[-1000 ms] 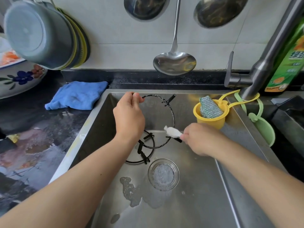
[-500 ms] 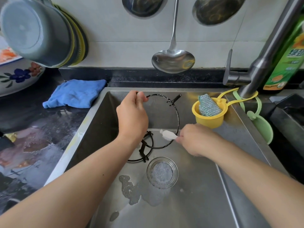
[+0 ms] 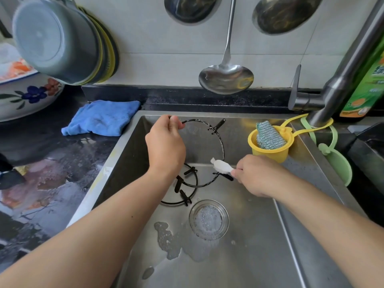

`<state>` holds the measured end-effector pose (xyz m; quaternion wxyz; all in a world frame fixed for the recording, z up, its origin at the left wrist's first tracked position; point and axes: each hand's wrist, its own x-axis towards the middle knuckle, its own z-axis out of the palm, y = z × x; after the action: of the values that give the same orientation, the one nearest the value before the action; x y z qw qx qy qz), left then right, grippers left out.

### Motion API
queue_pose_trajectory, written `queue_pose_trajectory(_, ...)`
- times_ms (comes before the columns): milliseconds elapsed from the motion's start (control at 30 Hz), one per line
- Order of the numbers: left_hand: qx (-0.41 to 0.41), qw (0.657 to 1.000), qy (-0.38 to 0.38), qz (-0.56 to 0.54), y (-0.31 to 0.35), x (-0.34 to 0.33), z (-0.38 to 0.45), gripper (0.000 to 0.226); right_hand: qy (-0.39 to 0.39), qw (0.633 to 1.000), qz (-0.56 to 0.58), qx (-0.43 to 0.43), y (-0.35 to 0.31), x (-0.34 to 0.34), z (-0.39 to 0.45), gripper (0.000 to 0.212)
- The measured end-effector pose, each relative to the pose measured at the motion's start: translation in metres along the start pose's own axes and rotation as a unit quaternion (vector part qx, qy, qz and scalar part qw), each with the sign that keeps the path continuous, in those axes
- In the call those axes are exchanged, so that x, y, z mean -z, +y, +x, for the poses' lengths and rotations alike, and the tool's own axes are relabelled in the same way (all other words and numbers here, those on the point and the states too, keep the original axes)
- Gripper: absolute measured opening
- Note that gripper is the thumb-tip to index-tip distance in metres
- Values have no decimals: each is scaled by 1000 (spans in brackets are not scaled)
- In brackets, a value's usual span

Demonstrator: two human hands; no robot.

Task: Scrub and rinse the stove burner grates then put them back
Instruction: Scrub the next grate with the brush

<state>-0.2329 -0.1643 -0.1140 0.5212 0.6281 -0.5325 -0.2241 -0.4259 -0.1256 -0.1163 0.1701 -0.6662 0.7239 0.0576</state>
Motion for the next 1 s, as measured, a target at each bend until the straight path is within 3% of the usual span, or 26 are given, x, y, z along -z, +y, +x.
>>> queue_pose_trajectory(133, 20, 1000, 14, 2, 1, 3, 5, 33, -33, 999, -32, -22, 10, 2, 1, 33)
queue_pose_trajectory(367, 9, 1000, 2, 9, 5, -1, -3, 34, -7, 1000, -7, -8, 0, -6, 7, 33)
queue_pose_trajectory(567, 73, 996, 56, -13, -7, 7, 16, 37, -36, 999, -28, 8, 4, 4, -6, 28)
queue_pose_trajectory(1000, 82, 994, 58, -33, -7, 3, 18, 38, -43, 996, 64, 48, 1, 12, -8, 35)
